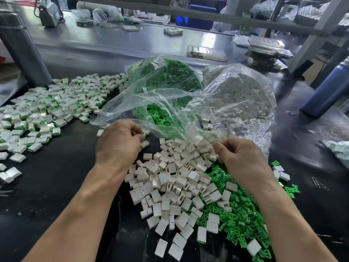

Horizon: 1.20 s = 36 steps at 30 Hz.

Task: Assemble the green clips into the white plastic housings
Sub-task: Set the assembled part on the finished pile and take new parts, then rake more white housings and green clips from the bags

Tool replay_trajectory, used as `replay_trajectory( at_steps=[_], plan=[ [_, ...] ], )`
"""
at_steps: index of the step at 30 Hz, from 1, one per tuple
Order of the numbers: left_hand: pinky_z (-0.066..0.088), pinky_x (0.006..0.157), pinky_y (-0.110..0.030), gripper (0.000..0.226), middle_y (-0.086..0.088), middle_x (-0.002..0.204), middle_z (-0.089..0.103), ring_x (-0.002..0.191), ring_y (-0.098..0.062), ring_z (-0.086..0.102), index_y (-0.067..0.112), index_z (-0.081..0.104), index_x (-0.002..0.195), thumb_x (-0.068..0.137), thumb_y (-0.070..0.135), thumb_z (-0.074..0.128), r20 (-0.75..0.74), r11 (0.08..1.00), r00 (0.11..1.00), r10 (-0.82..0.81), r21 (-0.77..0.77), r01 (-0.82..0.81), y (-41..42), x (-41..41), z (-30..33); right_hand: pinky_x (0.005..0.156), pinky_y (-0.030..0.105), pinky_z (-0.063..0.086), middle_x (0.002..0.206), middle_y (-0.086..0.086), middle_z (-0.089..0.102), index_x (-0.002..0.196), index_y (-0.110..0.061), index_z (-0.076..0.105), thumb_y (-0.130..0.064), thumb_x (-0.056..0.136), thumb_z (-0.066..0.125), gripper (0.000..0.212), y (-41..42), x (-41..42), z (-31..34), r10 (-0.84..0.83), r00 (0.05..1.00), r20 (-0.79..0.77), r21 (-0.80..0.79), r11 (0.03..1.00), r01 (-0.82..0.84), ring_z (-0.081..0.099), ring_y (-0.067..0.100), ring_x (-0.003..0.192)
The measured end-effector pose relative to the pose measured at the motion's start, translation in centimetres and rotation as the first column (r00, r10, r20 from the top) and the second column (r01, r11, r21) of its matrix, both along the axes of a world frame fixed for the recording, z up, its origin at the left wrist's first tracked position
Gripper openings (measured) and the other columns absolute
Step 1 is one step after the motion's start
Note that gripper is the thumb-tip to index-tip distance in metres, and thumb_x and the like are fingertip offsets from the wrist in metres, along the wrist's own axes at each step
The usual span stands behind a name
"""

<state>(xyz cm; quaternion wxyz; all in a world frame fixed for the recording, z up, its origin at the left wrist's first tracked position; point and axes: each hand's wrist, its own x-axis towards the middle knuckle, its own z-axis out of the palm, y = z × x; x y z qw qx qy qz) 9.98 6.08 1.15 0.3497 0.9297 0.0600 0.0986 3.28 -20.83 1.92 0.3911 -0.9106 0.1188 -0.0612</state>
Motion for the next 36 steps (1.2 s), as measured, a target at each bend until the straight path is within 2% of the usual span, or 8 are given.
replay_trajectory(
  at_steps=[5, 15, 20, 25, 28, 30, 32, 36],
  plan=[
    [0.060, 0.082, -0.043, 0.014, 0.005, 0.095, 0.072, 0.086, -0.022, 0.068, 0.030, 0.064, 0.100, 0.093, 0.033, 0.076, 0.023, 0.991, 0.995, 0.099, 0.085, -0.100, 0.7, 0.4, 0.0, 0.055, 0.028, 0.040, 0.068, -0.001, 0.065, 0.074, -0.021, 0.067, -0.049, 0.099, 0.066, 0.038, -1.1, 0.2, 0.3, -0.072, 0.991, -0.110, -0.119, 0.991, 0.059, 0.058, 0.017, 0.062],
    [0.058, 0.082, -0.045, 0.011, -0.003, 0.103, 0.069, 0.090, -0.025, 0.066, 0.023, 0.067, 0.096, 0.093, 0.029, 0.076, 0.056, 0.979, 0.989, 0.135, 0.147, -0.142, 0.7, 0.9, -0.3, 0.073, 0.034, 0.056, 0.082, -0.012, 0.071, 0.082, -0.032, 0.072, -0.039, 0.093, 0.076, 0.014, -2.2, 0.1, 0.5, -0.081, 0.980, -0.181, -0.176, 0.983, 0.049, 0.065, 0.009, 0.077],
    [0.058, 0.076, -0.040, 0.014, -0.001, 0.094, 0.071, 0.083, -0.023, 0.066, 0.022, 0.070, 0.093, 0.097, 0.035, 0.071, 0.073, 0.983, 0.994, 0.080, 0.162, -0.091, 0.2, 0.4, -0.1, 0.076, 0.036, 0.058, 0.083, -0.013, 0.070, 0.079, -0.032, 0.072, -0.036, 0.090, 0.081, 0.014, -2.7, -0.1, 1.0, -0.110, 0.979, -0.172, -0.201, 0.977, 0.075, 0.065, 0.008, 0.078],
    [0.056, 0.062, -0.031, 0.024, 0.012, 0.076, 0.065, 0.067, -0.007, 0.065, 0.026, 0.067, 0.081, 0.097, 0.044, 0.068, 0.079, 0.991, 0.988, -0.133, -0.024, 0.135, -1.4, -0.9, 0.1, 0.084, 0.040, 0.060, 0.091, -0.011, 0.070, 0.087, -0.034, 0.075, -0.033, 0.091, 0.079, 0.006, -2.7, -0.2, 1.4, -0.138, 0.969, -0.203, -0.278, 0.957, 0.078, 0.065, 0.012, 0.084],
    [0.062, 0.082, -0.036, 0.011, 0.013, 0.095, 0.068, 0.082, -0.006, 0.067, 0.026, 0.073, 0.105, 0.100, 0.033, 0.065, 0.015, 0.958, 0.958, -0.286, -0.023, 0.286, -2.6, -1.3, -0.3, 0.096, 0.043, 0.058, 0.113, -0.006, 0.072, 0.114, -0.039, 0.074, -0.033, 0.093, 0.078, 0.023, -2.4, -0.5, 1.8, -0.127, 0.961, -0.246, -0.314, 0.949, 0.045, 0.067, 0.017, 0.097],
    [0.058, 0.096, -0.038, 0.019, 0.013, 0.112, 0.066, 0.097, -0.008, 0.065, 0.029, 0.070, 0.120, 0.103, 0.030, 0.062, -0.053, 0.935, 0.935, -0.351, 0.026, 0.353, -3.1, -1.4, -0.7, 0.103, 0.045, 0.054, 0.127, -0.004, 0.067, 0.126, -0.039, 0.070, -0.029, 0.094, 0.076, 0.034, -2.2, -0.7, 1.8, -0.082, 0.961, -0.264, -0.306, 0.952, -0.002, 0.065, 0.018, 0.108],
    [0.050, 0.107, -0.037, 0.028, 0.019, 0.118, 0.056, 0.109, -0.006, 0.057, 0.032, 0.065, 0.131, 0.104, 0.031, 0.059, -0.106, 0.914, 0.914, -0.393, 0.069, 0.401, -3.6, -1.4, -0.8, 0.104, 0.046, 0.054, 0.129, -0.004, 0.063, 0.127, -0.039, 0.069, -0.027, 0.094, 0.076, 0.035, -1.9, -0.8, 1.7, -0.045, 0.961, -0.274, -0.293, 0.955, -0.039, 0.063, 0.019, 0.111],
    [0.049, 0.110, -0.040, 0.036, 0.020, 0.118, 0.048, 0.111, -0.006, 0.054, 0.035, 0.059, 0.138, 0.103, 0.028, 0.061, -0.165, 0.907, 0.897, -0.411, 0.029, 0.420, -4.1, -1.5, -0.7, 0.098, 0.046, 0.057, 0.116, -0.003, 0.063, 0.114, -0.036, 0.074, -0.027, 0.092, 0.079, 0.025, -1.7, -0.6, 1.3, -0.042, 0.965, -0.259, -0.297, 0.954, -0.039, 0.063, 0.019, 0.102]
  ],
)
